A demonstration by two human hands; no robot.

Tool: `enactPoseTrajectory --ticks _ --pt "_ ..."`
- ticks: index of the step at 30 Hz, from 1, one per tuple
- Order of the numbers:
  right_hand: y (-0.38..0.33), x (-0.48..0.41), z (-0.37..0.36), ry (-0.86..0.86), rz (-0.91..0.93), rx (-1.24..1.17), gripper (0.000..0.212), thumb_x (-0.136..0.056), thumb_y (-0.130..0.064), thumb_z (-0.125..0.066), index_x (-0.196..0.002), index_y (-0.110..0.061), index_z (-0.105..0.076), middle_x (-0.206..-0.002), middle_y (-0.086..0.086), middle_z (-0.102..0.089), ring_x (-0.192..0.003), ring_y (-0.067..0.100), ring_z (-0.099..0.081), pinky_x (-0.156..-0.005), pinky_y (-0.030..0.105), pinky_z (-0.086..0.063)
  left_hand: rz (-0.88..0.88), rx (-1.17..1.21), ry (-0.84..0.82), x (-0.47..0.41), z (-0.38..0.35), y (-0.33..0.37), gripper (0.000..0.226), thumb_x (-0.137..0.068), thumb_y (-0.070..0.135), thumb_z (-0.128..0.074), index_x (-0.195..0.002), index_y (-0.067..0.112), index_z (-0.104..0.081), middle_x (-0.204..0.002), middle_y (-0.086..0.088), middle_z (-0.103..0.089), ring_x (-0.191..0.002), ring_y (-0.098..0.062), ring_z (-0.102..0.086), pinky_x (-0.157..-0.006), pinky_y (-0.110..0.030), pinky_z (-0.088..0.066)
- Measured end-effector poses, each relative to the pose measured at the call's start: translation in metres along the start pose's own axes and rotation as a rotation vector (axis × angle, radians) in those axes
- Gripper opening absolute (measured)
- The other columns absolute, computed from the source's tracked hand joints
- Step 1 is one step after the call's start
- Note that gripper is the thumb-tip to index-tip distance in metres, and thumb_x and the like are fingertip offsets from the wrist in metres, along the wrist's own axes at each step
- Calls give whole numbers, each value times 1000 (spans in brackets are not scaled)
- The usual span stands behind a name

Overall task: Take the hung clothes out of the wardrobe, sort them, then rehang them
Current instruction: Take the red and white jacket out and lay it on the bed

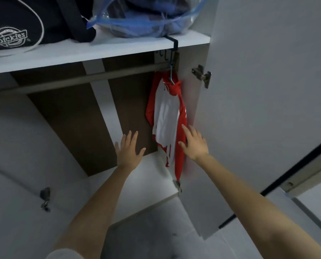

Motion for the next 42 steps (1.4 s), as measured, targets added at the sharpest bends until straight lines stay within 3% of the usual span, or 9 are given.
enactPoseTrajectory --ticks 5,13,15,20,23,29,33,38,42 --pt "-12 -68 1 45 104 94 72 -98 -35 -52 -156 -23 -11 -162 8 -15 -148 29 -16 -118 49 -24 100 -15 -16 -46 -9 -11 78 -96 60 -45 -158 32 -7 -166 -1 -7 -153 -24 -4 -121 -58 -8" --pt "-21 -152 13 112 -47 -12 87 -97 -41 -54 -156 -15 4 -163 12 -1 -147 32 -19 -115 48 -27 91 54 0 -105 -15 -18 76 -97 57 -44 -158 32 -6 -166 -1 -6 -153 -22 -2 -121 -57 -3" --pt "-20 -171 17 125 -106 -65 86 -97 -40 -54 -156 -13 2 -163 14 -6 -145 33 -22 -114 49 -29 89 66 -11 -125 -15 -21 76 -97 57 -45 -158 32 -6 -166 0 -6 -153 -21 -1 -120 -57 -2" --pt "-15 -215 23 153 -215 -211 67 -99 -43 -48 -151 -8 -24 -143 18 -45 -129 37 -46 -102 46 -40 32 129 4 -167 -13 -30 74 -98 54 -46 -158 31 -9 -166 0 -8 -153 -21 -4 -119 -56 0" --pt "-18 -231 24 185 -270 -260 47 -101 -45 -43 -128 -7 -47 -121 18 -61 -110 38 -58 -84 42 -46 -9 136 10 -188 -10 -35 74 -98 53 -47 -158 31 -11 -166 1 -9 -153 -21 -4 -119 -55 -1" --pt "-25 -245 20 254 -348 -299 40 -101 -39 -47 -120 -4 -52 -116 19 -63 -106 40 -60 -83 42 -47 -85 164 22 -216 -4 -43 74 -97 52 -49 -158 32 -12 -165 2 -13 -152 -21 -6 -121 -53 -3" --pt "-28 -246 17 313 -349 -329 28 -100 -26 -49 -116 -4 -55 -110 20 -65 -102 41 -61 -83 43 -48 -131 193 18 -227 -2 -42 72 -97 52 -49 -157 31 -15 -165 2 -15 -152 -21 -8 -121 -54 -4" --pt "-30 -243 25 409 -377 -352 17 -97 -12 -48 -108 0 -56 -104 23 -66 -97 42 -61 -74 35 -40 -195 225 16 -233 -1 -39 69 -98 50 -49 -157 29 -19 -163 3 -21 -152 -19 -12 -122 -54 -6" --pt "-32 -244 34 477 -406 -394 18 -94 -10 -46 -104 1 -55 -101 24 -66 -95 44 -61 -77 40 -46 -245 275 12 -234 1 -33 68 -98 51 -49 -156 29 -20 -163 3 -22 -151 -18 -13 -122 -54 -5"
Point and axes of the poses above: each hand's wrist, its own x-axis away from the middle knuckle, its own z-axis out of the back of the hand, y = z × x, the point moved 3 cm from there along -x, towards the middle knuckle
